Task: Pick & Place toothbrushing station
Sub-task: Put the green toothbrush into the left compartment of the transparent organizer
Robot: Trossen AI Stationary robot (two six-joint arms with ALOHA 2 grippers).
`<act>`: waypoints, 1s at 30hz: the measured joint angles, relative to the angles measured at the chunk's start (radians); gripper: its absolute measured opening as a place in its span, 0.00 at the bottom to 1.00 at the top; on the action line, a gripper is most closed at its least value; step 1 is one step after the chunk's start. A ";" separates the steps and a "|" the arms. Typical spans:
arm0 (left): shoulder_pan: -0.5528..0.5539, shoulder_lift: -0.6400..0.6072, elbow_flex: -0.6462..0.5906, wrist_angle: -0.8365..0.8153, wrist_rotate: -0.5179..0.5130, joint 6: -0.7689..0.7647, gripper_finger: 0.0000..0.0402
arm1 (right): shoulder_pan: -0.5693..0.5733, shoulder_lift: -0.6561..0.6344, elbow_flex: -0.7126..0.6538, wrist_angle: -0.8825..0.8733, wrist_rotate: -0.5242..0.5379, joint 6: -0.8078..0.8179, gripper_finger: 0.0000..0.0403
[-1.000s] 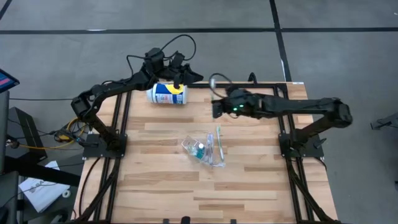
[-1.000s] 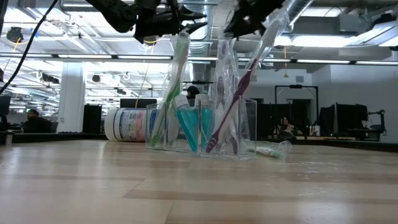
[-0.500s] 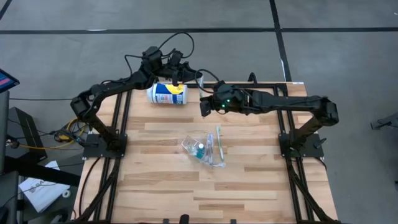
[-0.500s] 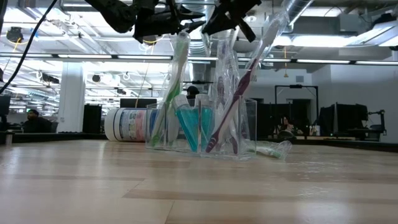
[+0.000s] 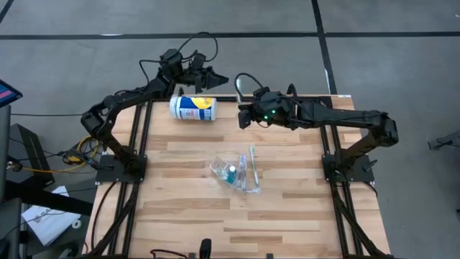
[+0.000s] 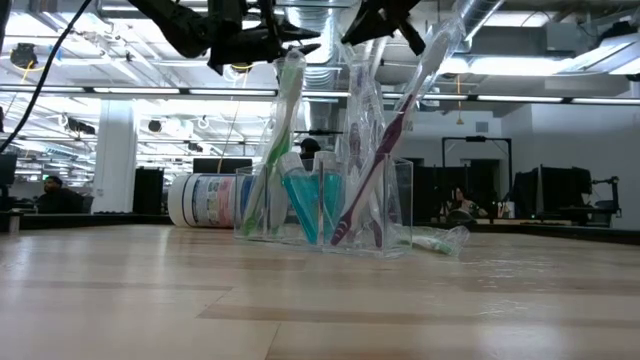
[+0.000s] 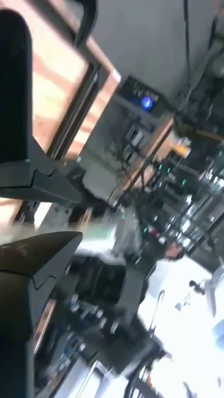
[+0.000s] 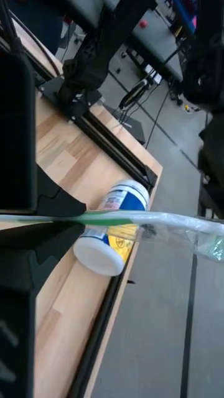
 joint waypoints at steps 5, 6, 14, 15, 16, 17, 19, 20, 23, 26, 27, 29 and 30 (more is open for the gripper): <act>-0.047 0.000 0.000 0.005 0.012 -0.001 0.20 | -0.022 0.008 -0.002 0.004 -0.036 -0.012 0.00; -0.054 0.000 0.000 0.006 0.012 -0.001 0.21 | -0.024 0.007 -0.002 0.006 -0.042 -0.014 0.00; -0.064 0.000 0.000 0.006 -0.017 -0.023 0.38 | -0.023 0.007 -0.002 0.011 -0.071 -0.022 0.00; -0.064 0.000 0.000 0.007 -0.025 -0.023 0.40 | -0.023 0.007 -0.002 0.015 -0.072 -0.023 0.00; -0.064 0.000 0.000 0.008 -0.029 -0.023 0.41 | -0.022 0.007 -0.002 0.024 -0.073 -0.023 0.00; -0.064 0.000 0.000 0.008 -0.032 -0.023 0.42 | -0.021 0.007 -0.002 0.030 -0.072 -0.023 0.00; -0.064 0.000 0.000 0.009 -0.032 -0.024 0.43 | -0.020 0.007 -0.002 0.033 -0.072 -0.028 0.00; -0.064 0.000 0.000 0.009 -0.034 -0.027 0.43 | -0.020 0.007 -0.002 0.034 -0.073 -0.036 0.00; -0.068 0.000 0.000 0.012 -0.044 -0.033 0.43 | -0.025 0.007 -0.002 0.041 -0.082 -0.043 0.00; -0.074 0.000 0.000 0.017 -0.049 -0.048 0.41 | -0.036 0.008 -0.002 0.045 -0.116 -0.049 0.00; -0.077 0.000 0.000 0.019 -0.049 -0.049 0.41 | -0.039 0.008 -0.002 0.054 -0.119 -0.053 0.00; -0.084 0.000 0.000 0.022 -0.050 -0.049 0.41 | -0.045 0.008 -0.002 0.066 -0.124 -0.063 0.00; -0.088 0.000 0.000 0.022 -0.052 -0.049 0.41 | -0.047 0.008 -0.002 0.067 -0.124 -0.064 0.00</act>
